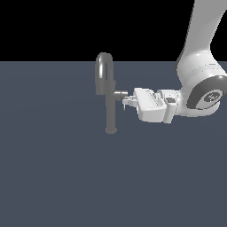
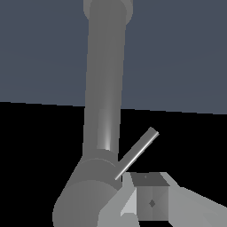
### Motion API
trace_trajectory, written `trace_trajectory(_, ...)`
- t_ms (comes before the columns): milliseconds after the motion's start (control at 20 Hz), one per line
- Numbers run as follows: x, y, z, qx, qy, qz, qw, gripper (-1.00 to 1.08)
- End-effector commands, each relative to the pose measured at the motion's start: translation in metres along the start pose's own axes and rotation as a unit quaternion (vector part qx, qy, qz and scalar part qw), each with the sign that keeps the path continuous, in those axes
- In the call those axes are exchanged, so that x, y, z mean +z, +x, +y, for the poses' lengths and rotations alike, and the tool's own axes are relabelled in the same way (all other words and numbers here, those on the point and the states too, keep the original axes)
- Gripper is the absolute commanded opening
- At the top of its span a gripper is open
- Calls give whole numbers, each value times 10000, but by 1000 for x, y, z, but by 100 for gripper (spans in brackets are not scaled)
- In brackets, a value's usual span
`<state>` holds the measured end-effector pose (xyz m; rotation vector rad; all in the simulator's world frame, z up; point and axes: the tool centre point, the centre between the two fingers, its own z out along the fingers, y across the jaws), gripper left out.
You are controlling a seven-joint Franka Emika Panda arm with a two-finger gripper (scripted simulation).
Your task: Turn on the faucet by rotating a designated handle.
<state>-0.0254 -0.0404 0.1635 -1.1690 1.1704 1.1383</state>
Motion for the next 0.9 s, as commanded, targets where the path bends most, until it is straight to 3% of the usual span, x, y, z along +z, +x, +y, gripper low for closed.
trace_trajectory(0,0,44,-7,233,199,173,9994,-100)
trace_trajectory(50,0,-1,0,-2,14,-80,10000,-100)
trace_trajectory(850,-1,50,-34,237,193,164,9994,-100)
